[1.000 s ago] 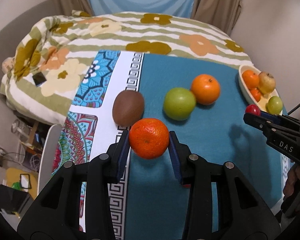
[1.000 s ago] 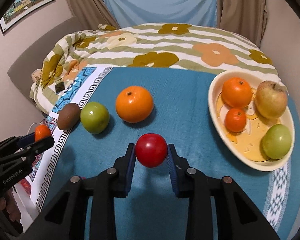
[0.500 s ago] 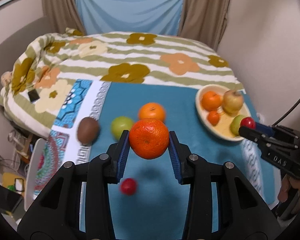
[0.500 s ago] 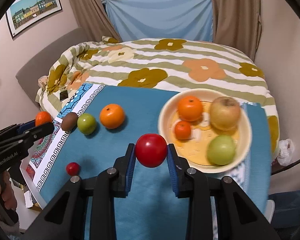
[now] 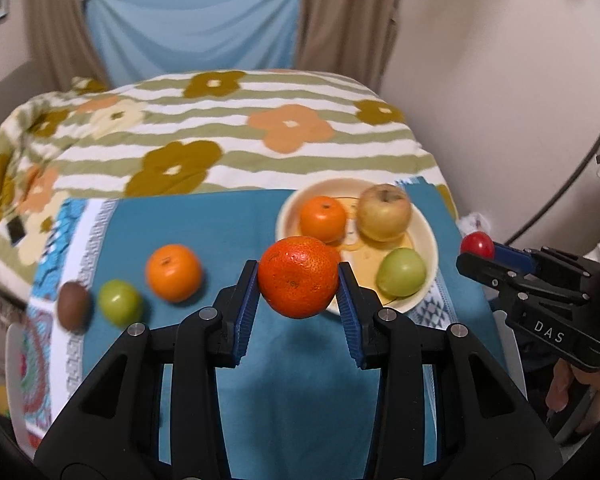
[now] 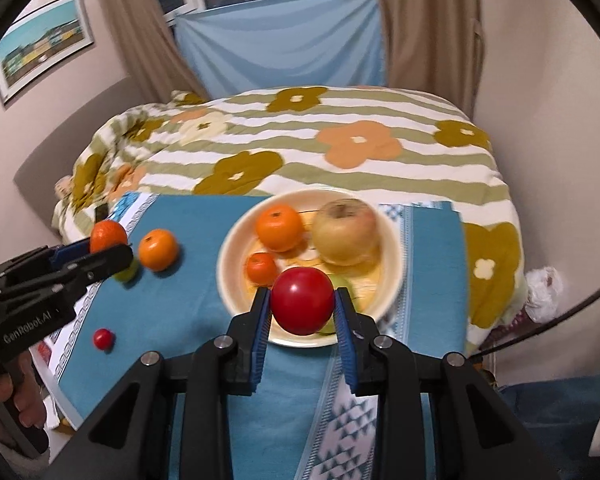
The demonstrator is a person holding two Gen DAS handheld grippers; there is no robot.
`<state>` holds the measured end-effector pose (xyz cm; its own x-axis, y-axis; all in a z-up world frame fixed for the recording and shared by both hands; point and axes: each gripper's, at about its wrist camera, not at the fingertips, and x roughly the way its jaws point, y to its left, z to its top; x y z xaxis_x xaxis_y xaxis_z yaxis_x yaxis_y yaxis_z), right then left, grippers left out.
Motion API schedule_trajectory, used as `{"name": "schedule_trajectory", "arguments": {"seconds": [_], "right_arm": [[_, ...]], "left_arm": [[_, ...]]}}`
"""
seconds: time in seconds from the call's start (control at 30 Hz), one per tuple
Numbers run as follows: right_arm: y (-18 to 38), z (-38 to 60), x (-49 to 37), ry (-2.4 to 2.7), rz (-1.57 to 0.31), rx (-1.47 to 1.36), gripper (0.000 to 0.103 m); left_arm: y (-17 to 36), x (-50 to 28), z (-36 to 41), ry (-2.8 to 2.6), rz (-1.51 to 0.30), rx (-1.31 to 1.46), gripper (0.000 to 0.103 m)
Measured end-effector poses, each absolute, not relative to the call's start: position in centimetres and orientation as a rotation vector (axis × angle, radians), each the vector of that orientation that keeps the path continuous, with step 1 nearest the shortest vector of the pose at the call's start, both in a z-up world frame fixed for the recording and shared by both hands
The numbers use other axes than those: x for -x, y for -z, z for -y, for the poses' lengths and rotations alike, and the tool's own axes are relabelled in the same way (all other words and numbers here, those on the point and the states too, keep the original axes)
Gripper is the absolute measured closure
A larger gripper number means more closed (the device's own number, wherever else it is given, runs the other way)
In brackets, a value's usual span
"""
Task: Organize fruits
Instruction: 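Carry the tangerine and red tomato over the cream bowl with both tools, then lower the tangerine and tomato into the bowl and open both tools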
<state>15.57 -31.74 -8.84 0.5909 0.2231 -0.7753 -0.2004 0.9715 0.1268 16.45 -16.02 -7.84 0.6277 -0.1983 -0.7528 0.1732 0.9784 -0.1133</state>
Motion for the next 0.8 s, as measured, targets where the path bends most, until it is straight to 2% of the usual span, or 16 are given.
{"name": "schedule_trajectory", "arguments": {"seconds": [0.4,0.8], "right_arm": [[10.5,35.2,-18.3,-0.117,-0.938,-0.119,0.074],[12.2,36.5,-20.3,-0.062,-0.961,-0.181,0.074]], "left_arm": [[12.1,-22.9,22.2,0.38,-0.952,-0.114,0.061],[14.9,-25.7,25.6,0.482,-0.999,-0.224,0.06]]}}
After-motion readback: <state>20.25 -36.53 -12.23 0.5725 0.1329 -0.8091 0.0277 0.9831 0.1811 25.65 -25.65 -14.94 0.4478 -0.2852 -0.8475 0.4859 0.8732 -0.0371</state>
